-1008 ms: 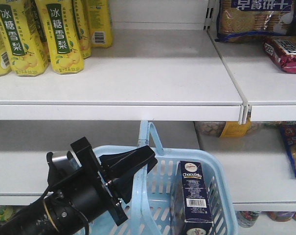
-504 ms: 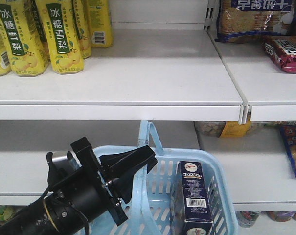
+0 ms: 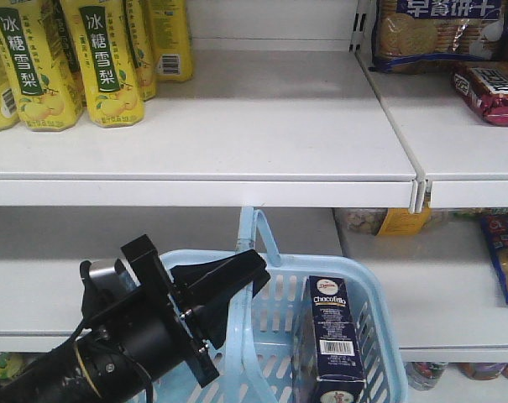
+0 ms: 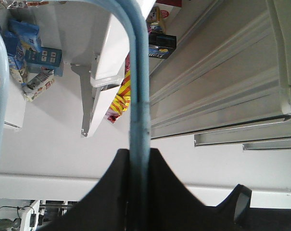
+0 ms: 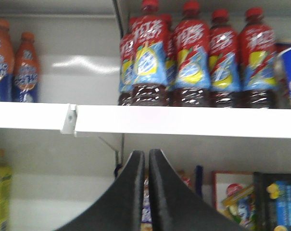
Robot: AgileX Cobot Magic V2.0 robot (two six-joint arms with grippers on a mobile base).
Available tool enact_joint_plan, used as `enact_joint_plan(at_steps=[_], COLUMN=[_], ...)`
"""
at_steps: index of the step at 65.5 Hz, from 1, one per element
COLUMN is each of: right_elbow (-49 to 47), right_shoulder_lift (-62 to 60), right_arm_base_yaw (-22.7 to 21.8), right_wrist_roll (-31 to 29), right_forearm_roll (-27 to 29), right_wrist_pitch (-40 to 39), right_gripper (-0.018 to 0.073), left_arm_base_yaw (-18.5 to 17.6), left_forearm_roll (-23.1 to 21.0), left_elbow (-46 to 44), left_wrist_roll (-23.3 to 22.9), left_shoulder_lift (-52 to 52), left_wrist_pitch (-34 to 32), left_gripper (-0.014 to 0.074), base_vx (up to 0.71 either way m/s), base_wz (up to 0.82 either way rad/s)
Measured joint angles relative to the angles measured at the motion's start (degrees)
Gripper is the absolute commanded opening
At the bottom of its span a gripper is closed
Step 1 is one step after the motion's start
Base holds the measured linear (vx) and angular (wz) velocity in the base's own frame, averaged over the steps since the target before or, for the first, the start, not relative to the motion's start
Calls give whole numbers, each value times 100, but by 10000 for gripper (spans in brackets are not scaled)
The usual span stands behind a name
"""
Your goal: Left arm holds basket, right arm returns cookies
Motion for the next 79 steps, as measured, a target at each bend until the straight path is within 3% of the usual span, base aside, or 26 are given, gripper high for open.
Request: enact_joint_plan(at_steps=[16, 27, 43, 58, 79], right_elbow=[-1098, -1493, -1545, -1545, -1545], right_shoulder_lift=[953, 1369, 1463, 1481, 2124], right_arm_base_yaw=[82, 88, 88, 135, 1519], right_wrist_roll=[394, 904, 1028, 1064, 1284], right_forearm_roll=[5, 83, 598, 983, 1192], right_wrist_pitch=[2223, 3840, 4990, 5753, 6347], right_gripper=[124, 322, 573, 591, 591], left_arm_base_yaw=[0, 0, 0, 0, 0], left_forearm_roll=[0, 0, 0, 0, 0], left_elbow=[0, 0, 0, 0, 0], left_wrist_roll=[0, 0, 0, 0, 0], left_shoulder_lift=[0, 0, 0, 0, 0], left_wrist_pitch=[0, 0, 0, 0, 0], left_gripper=[-3, -3, -3, -3, -3], base_vx=[0, 0, 0, 0, 0], base_wz=[0, 0, 0, 0, 0])
